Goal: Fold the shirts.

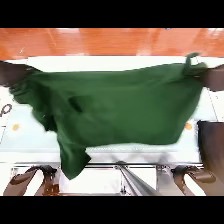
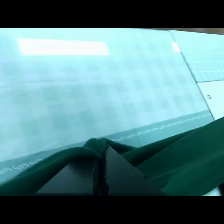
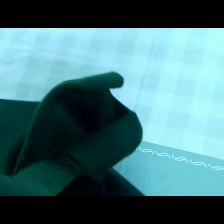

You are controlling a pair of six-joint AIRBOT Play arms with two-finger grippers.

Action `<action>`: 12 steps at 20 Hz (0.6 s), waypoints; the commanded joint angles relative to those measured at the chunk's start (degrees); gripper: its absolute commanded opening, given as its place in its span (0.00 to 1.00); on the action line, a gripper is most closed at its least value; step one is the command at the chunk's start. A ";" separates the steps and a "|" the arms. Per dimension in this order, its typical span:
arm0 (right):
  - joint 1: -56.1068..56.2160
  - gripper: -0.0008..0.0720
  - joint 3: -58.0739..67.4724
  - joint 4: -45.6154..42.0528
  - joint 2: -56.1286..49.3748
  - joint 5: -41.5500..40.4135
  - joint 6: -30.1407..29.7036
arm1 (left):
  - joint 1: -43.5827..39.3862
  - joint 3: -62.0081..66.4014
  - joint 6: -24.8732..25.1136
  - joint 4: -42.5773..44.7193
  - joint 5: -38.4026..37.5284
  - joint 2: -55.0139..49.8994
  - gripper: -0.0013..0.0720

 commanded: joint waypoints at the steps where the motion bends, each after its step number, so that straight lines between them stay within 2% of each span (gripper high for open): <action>1: -0.04 0.05 -4.20 0.11 -14.60 -12.26 -2.99 | -3.08 -4.37 9.11 -2.99 14.01 -16.68 0.04; 3: -0.55 0.05 -1.57 -0.04 -24.96 -18.12 -2.89 | -6.51 1.51 10.95 -3.30 18.10 -29.24 0.04; 5: -1.51 0.05 3.15 0.52 -34.86 -21.62 -1.11 | -9.62 9.18 10.86 -3.32 17.97 -40.26 0.04; 7: -3.54 0.05 9.11 2.14 -43.12 -21.84 2.34 | -11.98 15.91 8.13 -3.30 17.57 -48.19 0.04; 8: -4.83 0.05 11.96 4.90 -46.34 -20.46 3.43 | -12.92 18.91 5.16 -3.30 17.49 -51.19 0.08; 9: -5.97 0.11 14.16 8.28 -48.52 -19.02 3.45 | -13.64 21.11 3.28 -3.26 17.44 -53.29 0.38; 10: -7.10 0.40 15.96 11.96 -50.03 -17.70 3.30 | -14.01 22.64 1.79 -3.04 15.93 -54.55 0.70; 11: -8.26 0.59 17.29 14.25 -50.53 -16.33 2.54 | -13.75 24.52 1.64 -1.25 12.46 -55.23 0.71; 12: -10.10 0.58 19.21 14.80 -50.51 -13.49 1.62 | -12.83 26.75 -0.11 3.65 8.02 -55.21 0.71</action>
